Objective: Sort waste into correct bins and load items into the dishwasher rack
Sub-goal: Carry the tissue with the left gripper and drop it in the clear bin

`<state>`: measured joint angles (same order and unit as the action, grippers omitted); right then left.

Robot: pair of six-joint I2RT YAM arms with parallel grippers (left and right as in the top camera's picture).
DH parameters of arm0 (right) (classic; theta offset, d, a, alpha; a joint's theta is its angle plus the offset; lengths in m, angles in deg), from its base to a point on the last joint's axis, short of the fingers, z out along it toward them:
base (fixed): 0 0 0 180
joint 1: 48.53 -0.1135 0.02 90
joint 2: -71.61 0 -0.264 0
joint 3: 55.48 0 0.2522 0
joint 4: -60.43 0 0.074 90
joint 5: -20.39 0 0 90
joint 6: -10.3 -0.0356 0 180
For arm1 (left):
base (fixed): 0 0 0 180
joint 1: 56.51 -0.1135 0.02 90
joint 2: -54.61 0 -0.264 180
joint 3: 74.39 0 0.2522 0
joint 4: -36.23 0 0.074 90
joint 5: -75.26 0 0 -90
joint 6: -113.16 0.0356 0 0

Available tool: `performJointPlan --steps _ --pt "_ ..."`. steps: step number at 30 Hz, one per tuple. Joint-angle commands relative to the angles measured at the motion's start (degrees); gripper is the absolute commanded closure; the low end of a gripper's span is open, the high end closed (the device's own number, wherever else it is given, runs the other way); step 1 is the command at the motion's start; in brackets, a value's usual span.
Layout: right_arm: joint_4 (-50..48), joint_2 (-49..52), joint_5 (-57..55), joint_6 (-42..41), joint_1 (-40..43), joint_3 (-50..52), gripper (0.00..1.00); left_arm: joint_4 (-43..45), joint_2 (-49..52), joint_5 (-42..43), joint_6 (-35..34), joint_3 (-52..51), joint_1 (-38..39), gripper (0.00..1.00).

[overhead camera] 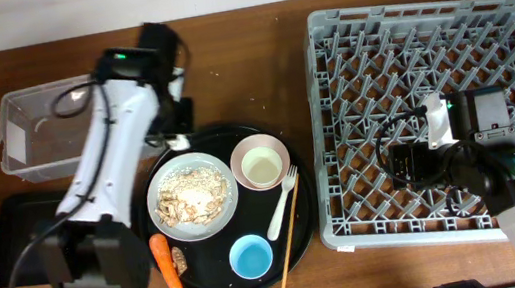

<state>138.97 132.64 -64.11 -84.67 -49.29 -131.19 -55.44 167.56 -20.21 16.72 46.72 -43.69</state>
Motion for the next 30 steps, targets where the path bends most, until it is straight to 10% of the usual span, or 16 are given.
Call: performJointPlan --steps 1,7,10,12,22,30 --pt "0.0 0.1 0.1 -0.4 0.5 -1.3 0.02 2.7 0.2 -1.2 0.0 0.9 -6.3 1.00" --pt "0.0 0.1 0.1 -0.5 0.5 -1.3 0.02 8.1 0.6 1.8 0.1 0.6 -12.1 0.99" --pt "0.0 0.1 0.1 -0.4 0.5 -1.3 0.02 8.7 0.6 1.8 0.1 0.6 -12.5 0.48" --pt "0.0 0.1 0.1 -0.4 0.5 -1.3 0.02 8.4 0.6 1.8 0.1 1.0 -12.5 0.36" --pt "0.5 0.1 0.1 -0.4 0.4 -1.3 0.02 6.9 0.0 4.9 -0.4 2.3 -12.5 0.34" --pt "0.6 0.1 0.1 -0.4 0.5 -1.3 0.02 5.7 0.0 27.1 3.5 2.3 -7.8 0.34"
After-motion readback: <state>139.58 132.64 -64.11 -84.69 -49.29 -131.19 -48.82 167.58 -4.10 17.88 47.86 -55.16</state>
